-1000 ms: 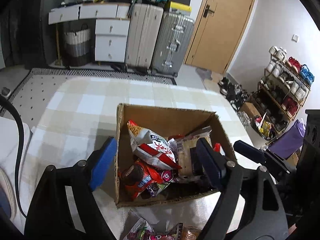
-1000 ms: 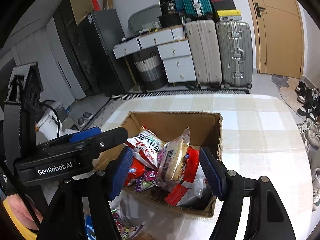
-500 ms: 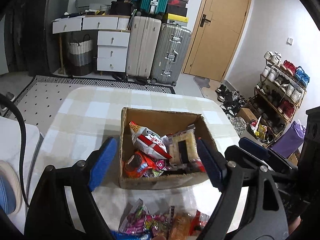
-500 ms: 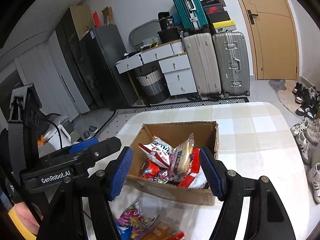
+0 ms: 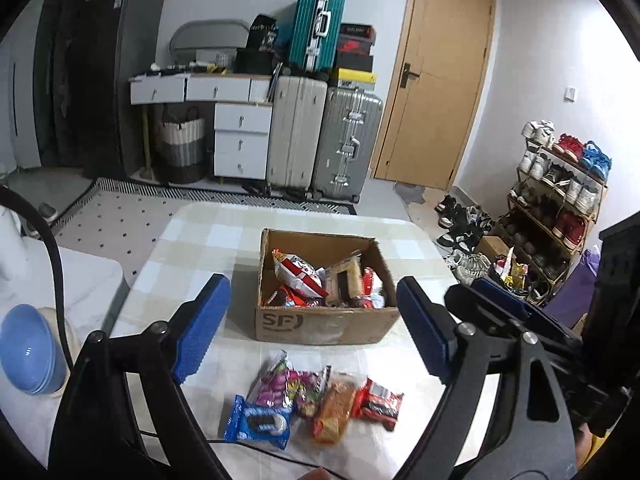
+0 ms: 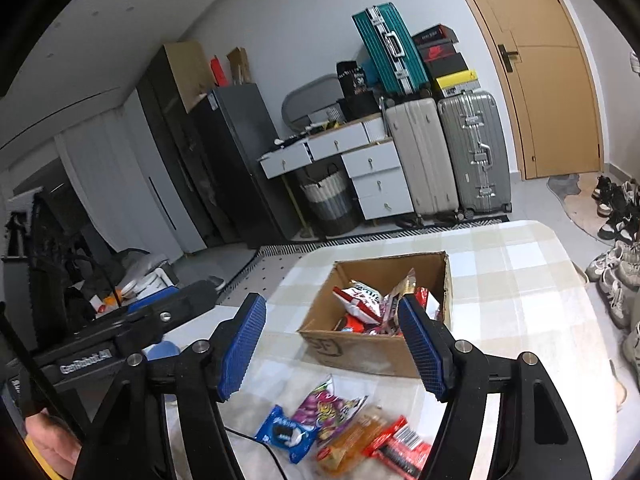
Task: Organize snacks
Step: 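Move both tools back to the remaining snacks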
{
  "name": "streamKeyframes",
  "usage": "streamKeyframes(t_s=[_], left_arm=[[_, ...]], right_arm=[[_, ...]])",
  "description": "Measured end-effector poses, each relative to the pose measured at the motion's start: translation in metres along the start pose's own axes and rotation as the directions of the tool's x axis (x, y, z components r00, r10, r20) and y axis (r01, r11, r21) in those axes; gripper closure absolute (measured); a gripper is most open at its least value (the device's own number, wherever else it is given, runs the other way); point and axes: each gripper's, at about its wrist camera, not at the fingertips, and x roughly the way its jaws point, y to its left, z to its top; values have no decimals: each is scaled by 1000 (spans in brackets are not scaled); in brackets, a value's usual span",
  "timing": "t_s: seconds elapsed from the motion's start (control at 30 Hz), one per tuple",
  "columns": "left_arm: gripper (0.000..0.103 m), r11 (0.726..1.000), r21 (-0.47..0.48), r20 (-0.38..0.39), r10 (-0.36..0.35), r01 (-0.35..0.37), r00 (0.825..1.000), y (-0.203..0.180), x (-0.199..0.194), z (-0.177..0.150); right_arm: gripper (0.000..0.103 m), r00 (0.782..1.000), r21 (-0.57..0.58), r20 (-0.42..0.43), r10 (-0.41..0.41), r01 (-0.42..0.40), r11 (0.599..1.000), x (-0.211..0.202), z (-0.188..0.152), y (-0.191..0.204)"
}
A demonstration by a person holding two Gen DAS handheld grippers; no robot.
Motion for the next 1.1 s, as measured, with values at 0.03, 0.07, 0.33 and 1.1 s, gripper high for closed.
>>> streamKeyframes(t_s=[0.03, 0.07, 0.33, 1.1], left_arm=[[18, 1000, 9, 8, 2, -2, 1000, -4, -13, -1], [18, 1000, 18, 15, 3, -4, 1000, -7, -24, -2], [0, 999, 37, 118, -20, 16, 993, -30, -125, -19], [0, 999, -52, 97, 21, -16, 995, 22, -182, -133]], right_arm=[[33, 1000, -3, 5, 7, -7, 1000, -7, -1, 4], [33, 1000, -6, 11, 12, -12, 1000, -14, -3, 8], [20, 997, -36, 69, 32, -29, 999, -68, -19, 37], [1, 993, -226, 110, 30, -5, 974, -100, -101, 69]])
